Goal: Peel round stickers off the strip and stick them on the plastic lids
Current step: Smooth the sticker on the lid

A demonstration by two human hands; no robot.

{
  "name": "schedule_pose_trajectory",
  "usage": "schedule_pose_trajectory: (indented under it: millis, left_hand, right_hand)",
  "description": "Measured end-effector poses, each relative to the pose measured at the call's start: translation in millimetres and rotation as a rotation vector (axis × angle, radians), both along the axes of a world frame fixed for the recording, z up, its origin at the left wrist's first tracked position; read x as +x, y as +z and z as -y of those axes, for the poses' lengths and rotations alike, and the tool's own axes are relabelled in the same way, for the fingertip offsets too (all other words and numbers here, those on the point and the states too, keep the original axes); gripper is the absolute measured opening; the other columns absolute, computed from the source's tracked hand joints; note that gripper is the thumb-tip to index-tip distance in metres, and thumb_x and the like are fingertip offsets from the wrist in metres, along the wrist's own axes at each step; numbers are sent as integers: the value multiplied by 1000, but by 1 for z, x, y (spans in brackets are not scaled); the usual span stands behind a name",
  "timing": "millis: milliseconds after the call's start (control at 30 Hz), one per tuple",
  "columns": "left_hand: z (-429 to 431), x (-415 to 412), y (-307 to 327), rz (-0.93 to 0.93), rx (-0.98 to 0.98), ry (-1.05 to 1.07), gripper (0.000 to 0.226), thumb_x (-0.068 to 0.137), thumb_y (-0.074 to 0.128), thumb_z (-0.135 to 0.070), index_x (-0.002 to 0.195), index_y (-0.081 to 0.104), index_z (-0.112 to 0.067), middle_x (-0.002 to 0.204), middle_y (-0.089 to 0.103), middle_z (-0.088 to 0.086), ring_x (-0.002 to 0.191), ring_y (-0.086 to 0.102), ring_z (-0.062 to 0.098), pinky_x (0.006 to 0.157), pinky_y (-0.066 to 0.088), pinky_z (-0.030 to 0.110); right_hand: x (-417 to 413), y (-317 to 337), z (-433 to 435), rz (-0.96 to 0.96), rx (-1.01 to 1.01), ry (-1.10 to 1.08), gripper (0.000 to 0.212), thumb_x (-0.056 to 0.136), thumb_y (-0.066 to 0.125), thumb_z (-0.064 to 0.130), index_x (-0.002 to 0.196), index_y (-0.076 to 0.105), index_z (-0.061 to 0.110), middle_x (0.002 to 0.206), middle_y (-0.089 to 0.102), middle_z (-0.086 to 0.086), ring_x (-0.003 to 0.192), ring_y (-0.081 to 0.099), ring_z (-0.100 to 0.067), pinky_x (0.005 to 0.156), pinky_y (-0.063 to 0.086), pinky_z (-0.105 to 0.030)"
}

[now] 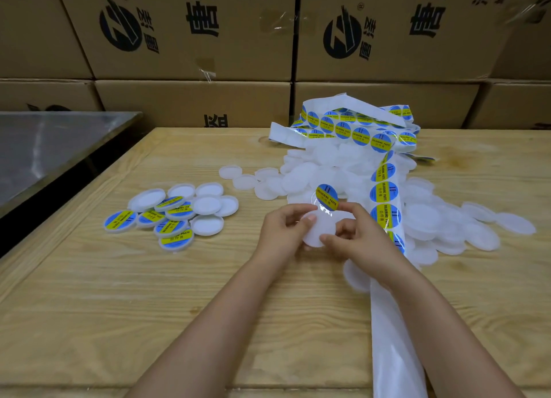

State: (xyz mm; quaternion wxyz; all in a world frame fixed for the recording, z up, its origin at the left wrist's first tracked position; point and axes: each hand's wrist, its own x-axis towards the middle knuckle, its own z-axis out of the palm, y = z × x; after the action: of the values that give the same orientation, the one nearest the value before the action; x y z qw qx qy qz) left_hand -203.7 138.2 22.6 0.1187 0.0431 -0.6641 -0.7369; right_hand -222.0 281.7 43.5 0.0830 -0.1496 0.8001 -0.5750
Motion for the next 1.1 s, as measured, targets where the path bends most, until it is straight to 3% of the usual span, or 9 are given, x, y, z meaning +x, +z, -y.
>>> schedule_pose_trajectory:
  millis: [167, 300, 467, 567, 700, 767, 900, 1000, 1100]
  left_hand:
    - [-1, 2, 3, -26, -77, -32, 19, 89, 60, -7, 93, 69, -23, 83, 69, -6, 61, 58, 4, 44, 44, 18]
    - [-2, 3, 7, 16, 205, -95, 17, 95, 52, -13, 105, 66, -15, 82, 71, 0, 67, 66, 12, 56, 53, 24]
    - [0, 5, 6, 79, 320, -246, 22, 98, 46, -14, 103, 66, -7, 93, 73, 9, 84, 71, 19, 67, 56, 23]
    - [0, 4, 7, 110, 358, -207, 20, 96, 50, -15, 99, 67, -5, 89, 74, 9, 82, 71, 18, 64, 57, 23]
    - [1, 3, 7, 139, 353, -173, 23, 94, 53, -15, 104, 63, 3, 83, 73, 9, 74, 72, 18, 61, 57, 23]
    - [0, 3, 8, 151, 347, -157, 26, 94, 53, -14, 109, 61, 5, 85, 71, 11, 71, 71, 17, 60, 56, 22]
    - [0, 4, 8, 138, 323, -172, 20, 94, 52, -16, 98, 65, -2, 84, 73, 8, 74, 71, 16, 62, 56, 21]
    - [1, 4, 8, 137, 307, -180, 21, 94, 53, -18, 99, 65, -1, 82, 74, 7, 75, 71, 16, 62, 56, 21]
    - [0, 4, 8, 139, 293, -176, 22, 94, 53, -19, 97, 66, -1, 81, 74, 7, 75, 71, 16, 61, 55, 21]
  right_hand:
    - [-5, 1, -6, 88, -180, -64, 41, 85, 62, 2, 120, 48, 17, 66, 61, -2, 48, 53, -7, 51, 43, -21]
    - [-4, 1, -5, 124, -326, -79, 39, 85, 61, -4, 115, 45, 16, 63, 63, -6, 50, 63, -15, 49, 51, -23]
    - [-5, 3, -4, 99, -372, -141, 38, 86, 62, 0, 113, 44, 21, 63, 63, -4, 50, 63, -15, 48, 50, -21]
    - [-5, 3, -3, 19, -331, -209, 30, 88, 64, 14, 111, 48, 24, 72, 63, -3, 48, 57, -10, 42, 45, -24]
    - [-11, 2, -7, -123, -297, -342, 5, 92, 57, 22, 89, 58, 26, 78, 61, 3, 47, 51, -3, 44, 42, -22]
    - [-13, 3, -11, -111, -291, -373, 12, 92, 57, 22, 83, 63, 19, 69, 57, 1, 50, 50, -6, 46, 43, -17]
    - [-14, 3, -12, -30, -222, -317, 21, 91, 60, 21, 71, 65, 15, 71, 59, -1, 63, 52, -14, 58, 44, -25]
    - [-13, 2, -12, -40, -94, -262, 26, 90, 61, 21, 72, 65, 2, 71, 52, -11, 68, 46, -17, 64, 38, -30]
    - [-10, 3, -11, -28, -47, -235, 28, 89, 62, 22, 73, 64, -2, 70, 48, -11, 64, 40, -17, 61, 33, -28]
